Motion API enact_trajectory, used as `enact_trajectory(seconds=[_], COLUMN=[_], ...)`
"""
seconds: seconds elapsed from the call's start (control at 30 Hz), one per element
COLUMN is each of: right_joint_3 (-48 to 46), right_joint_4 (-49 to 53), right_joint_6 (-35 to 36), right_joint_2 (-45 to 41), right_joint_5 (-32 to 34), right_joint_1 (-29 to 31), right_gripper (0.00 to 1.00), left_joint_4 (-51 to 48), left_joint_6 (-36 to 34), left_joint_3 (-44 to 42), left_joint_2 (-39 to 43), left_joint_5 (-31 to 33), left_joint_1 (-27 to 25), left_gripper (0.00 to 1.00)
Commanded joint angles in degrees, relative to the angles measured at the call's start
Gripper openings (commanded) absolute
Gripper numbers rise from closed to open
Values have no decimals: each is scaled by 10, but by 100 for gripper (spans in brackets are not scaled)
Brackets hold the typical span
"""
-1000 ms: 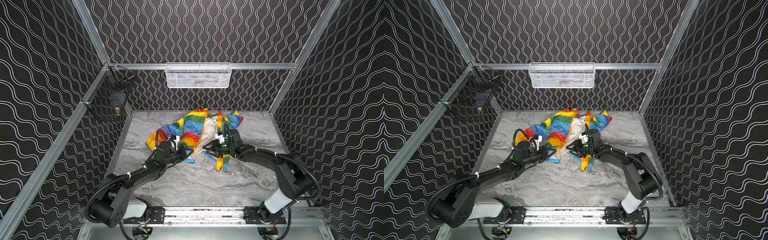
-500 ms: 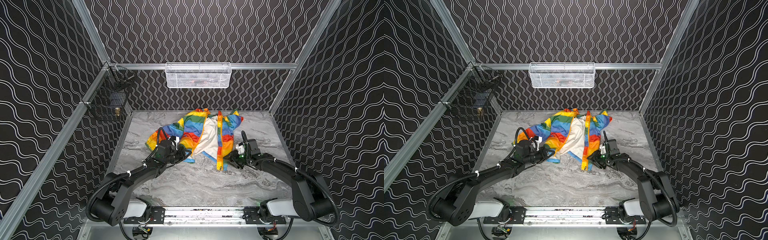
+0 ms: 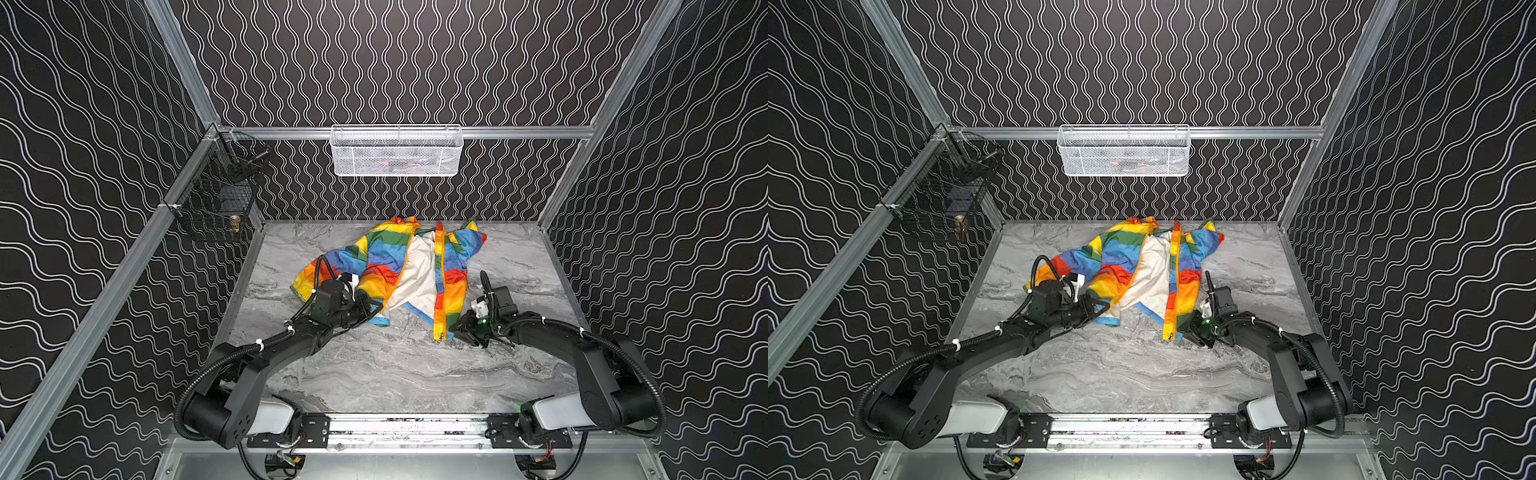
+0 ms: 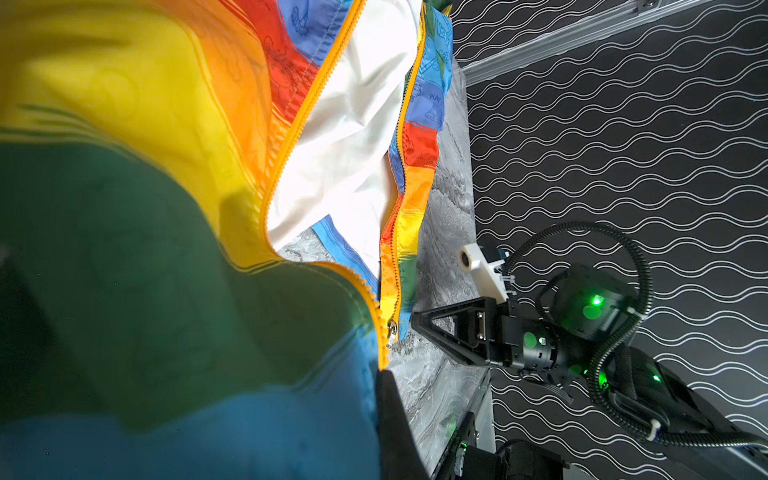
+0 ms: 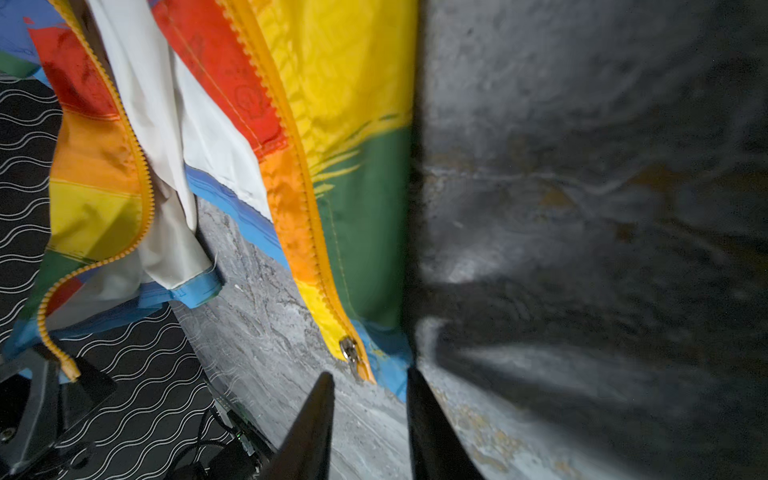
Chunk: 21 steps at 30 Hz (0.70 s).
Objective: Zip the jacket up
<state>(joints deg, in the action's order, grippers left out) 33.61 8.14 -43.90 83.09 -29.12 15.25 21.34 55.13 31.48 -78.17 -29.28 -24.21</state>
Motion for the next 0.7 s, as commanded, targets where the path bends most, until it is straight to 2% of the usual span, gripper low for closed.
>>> enact_trajectory(seconds=[0.0,0.23,0.67], right_joint_3=[-4,-4,-9], right_joint_4=[-13,-16,-119], right_joint_6=[8,15,-23], right_joint_2=[6,16,60], right_joint_5=[0,8,-39], right_joint_1=[0,0,1], right_gripper=[34,42,36], left_joint_4=[12,20,31], left_joint_6=[-7,-1,9], left_joint_3=[1,0,-4], left_joint_2=[0,-5,-15], left_joint_5=[-8,-8,-5], left_joint_1=[1,2,3], left_gripper=[0,0,0])
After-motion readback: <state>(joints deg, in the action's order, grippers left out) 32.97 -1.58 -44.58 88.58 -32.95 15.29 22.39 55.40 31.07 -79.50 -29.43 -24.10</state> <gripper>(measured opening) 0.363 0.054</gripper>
